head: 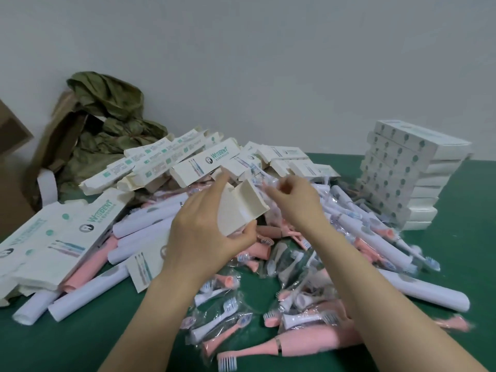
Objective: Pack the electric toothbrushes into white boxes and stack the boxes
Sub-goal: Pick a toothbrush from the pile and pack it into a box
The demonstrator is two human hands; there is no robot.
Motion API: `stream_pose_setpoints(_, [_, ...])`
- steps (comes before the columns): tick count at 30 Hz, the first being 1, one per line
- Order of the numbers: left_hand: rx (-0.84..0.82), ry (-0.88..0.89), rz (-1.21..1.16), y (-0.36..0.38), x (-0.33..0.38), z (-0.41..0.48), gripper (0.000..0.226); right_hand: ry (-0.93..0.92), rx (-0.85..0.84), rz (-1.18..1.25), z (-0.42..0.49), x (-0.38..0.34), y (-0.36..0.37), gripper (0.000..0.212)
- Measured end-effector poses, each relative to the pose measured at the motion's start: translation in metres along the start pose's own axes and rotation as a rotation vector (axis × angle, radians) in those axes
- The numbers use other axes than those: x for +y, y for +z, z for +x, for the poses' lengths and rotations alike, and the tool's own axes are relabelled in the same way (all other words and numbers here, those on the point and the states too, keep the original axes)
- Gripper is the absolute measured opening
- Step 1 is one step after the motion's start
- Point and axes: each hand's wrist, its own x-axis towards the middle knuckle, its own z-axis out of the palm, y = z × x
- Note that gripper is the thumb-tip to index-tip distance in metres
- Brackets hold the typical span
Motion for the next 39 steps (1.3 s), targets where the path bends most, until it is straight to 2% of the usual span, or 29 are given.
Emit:
stream_pose_setpoints(2, [0.017, 0.005, -0.016, 0.001, 0.0, 0.001, 0.07, 0.004, 0.195, 0.423, -0.009, -0.016, -0.025, 0.019])
stream_pose_setpoints(3, [0.024, 0.0, -0.023, 0.001, 0.0, 0.002, 0.07, -0.013, 0.228, 0.673, -0.015, -0.025, -0.037, 0.017])
stream_pose_setpoints(5, [0.032, -0.012, -0.033, 0.003, 0.0, 0.001, 0.071, -0.101, 0.178, 1.085, -0.032, -0.042, -0.052, 0.014])
stream_pose_setpoints(6, [0.035, -0.014, -0.034, 0.003, -0.001, 0.0, 0.072, -0.153, 0.123, 1.161, -0.041, -0.048, -0.053, 0.01])
stream_pose_setpoints(7, [0.041, -0.01, -0.033, 0.004, -0.001, -0.001, 0.073, -0.189, 0.073, 1.145, -0.049, -0.052, -0.05, 0.01])
stream_pose_setpoints(9, [0.064, -0.002, -0.031, 0.005, -0.002, -0.003, 0.073, -0.22, 0.026, 0.954, -0.062, -0.056, -0.036, 0.016])
stream_pose_setpoints(11, [0.101, -0.007, -0.025, 0.005, -0.002, -0.004, 0.071, -0.195, 0.063, 0.79, -0.066, -0.054, -0.023, 0.015])
stream_pose_setpoints(15, [0.169, 0.04, 0.01, 0.004, -0.006, -0.004, 0.068, -0.069, 0.166, 0.801, -0.057, -0.048, -0.022, 0.013])
stream_pose_setpoints(20, [0.171, 0.027, 0.002, 0.003, -0.003, -0.001, 0.067, -0.282, 0.044, 0.619, -0.054, -0.044, -0.022, 0.015])
stream_pose_setpoints(25, [0.138, 0.038, 0.012, 0.002, -0.001, -0.004, 0.065, -0.344, 0.138, 0.291, -0.06, -0.038, -0.004, 0.019])
stream_pose_setpoints(28, [0.134, 0.022, 0.014, 0.001, -0.003, -0.007, 0.067, -0.366, 0.165, 0.313, -0.065, -0.037, 0.002, 0.03])
stream_pose_setpoints(29, [0.137, 0.016, 0.007, 0.0, -0.003, -0.006, 0.068, -0.369, 0.171, 0.35, -0.065, -0.038, 0.001, 0.029])
stream_pose_setpoints(31, [0.141, 0.009, -0.008, -0.001, -0.004, -0.005, 0.068, -0.379, 0.166, 0.346, -0.066, -0.037, 0.002, 0.015])
stream_pose_setpoints(32, [0.136, 0.012, -0.005, -0.001, -0.005, -0.005, 0.068, -0.385, 0.156, 0.287, -0.066, -0.035, 0.003, 0.005])
stream_pose_setpoints(33, [0.127, 0.021, 0.006, 0.0, -0.004, -0.006, 0.068, -0.383, 0.149, 0.217, -0.067, -0.034, 0.006, 0.006])
stream_pose_setpoints(36, [0.077, 0.02, 0.007, 0.003, -0.004, -0.008, 0.069, -0.339, 0.053, 0.114, -0.067, -0.031, 0.013, 0.016])
stream_pose_setpoints(39, [0.053, -0.001, 0.01, 0.001, -0.006, -0.009, 0.07, -0.355, -0.127, 0.077, -0.065, -0.032, 0.017, 0.022])
